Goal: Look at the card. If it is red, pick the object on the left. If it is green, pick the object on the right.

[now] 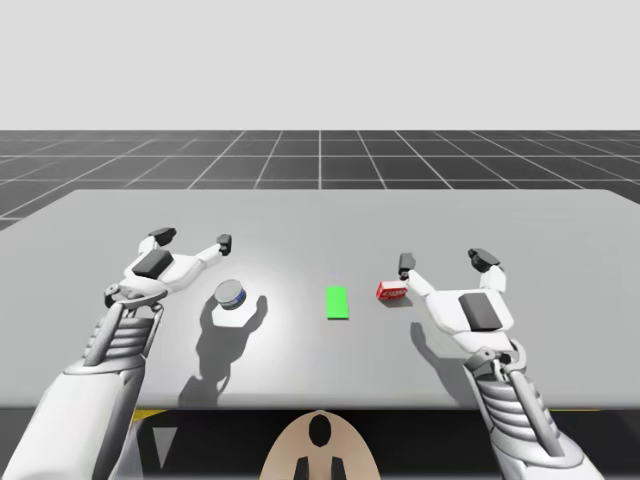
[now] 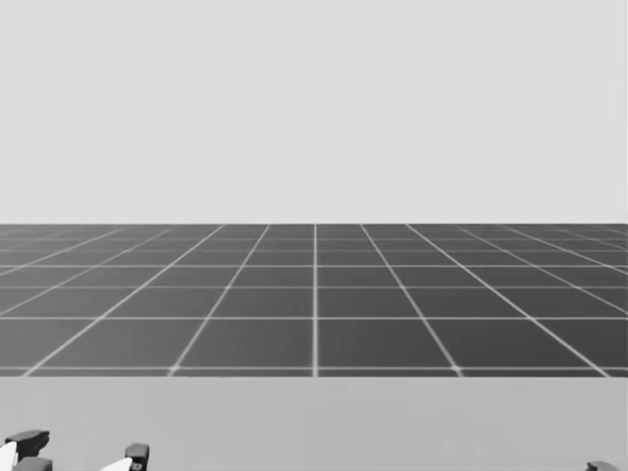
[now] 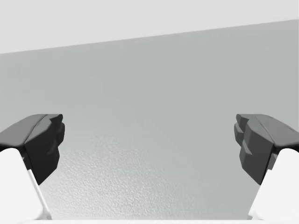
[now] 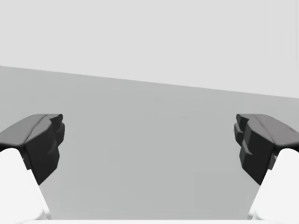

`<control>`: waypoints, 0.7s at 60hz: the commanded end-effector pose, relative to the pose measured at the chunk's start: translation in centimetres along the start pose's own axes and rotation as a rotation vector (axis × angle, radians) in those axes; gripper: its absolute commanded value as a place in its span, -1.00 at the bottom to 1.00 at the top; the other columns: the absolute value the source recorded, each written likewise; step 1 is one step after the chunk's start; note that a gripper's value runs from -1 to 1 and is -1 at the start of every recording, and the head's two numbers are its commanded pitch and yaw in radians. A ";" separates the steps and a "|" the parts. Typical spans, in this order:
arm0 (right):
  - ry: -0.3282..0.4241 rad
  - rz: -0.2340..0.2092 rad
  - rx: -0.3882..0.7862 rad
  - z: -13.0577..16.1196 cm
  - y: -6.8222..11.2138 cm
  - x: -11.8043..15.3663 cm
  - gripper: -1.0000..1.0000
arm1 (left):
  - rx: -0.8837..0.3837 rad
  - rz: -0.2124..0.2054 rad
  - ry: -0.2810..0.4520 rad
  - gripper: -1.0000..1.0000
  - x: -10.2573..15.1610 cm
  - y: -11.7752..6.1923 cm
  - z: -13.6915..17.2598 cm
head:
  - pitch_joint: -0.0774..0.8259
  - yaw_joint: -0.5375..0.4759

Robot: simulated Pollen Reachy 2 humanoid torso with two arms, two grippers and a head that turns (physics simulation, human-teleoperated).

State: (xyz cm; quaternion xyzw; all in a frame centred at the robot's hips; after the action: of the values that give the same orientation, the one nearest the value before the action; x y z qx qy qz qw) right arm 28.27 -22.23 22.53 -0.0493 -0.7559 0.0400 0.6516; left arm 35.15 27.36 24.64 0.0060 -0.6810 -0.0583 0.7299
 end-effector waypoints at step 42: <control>0.013 -0.036 -0.012 -0.2 0.3 -0.2 -1.00 | 0.017 -0.010 0.023 -1.00 0.1 0.3 0.0 | 0.38 0.02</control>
State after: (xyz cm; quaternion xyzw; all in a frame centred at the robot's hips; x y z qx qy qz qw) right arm 28.47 -22.21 22.53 -0.0447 -0.7543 0.0311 0.6543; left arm 35.18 27.59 24.77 0.0138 -0.6741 -0.0562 0.7364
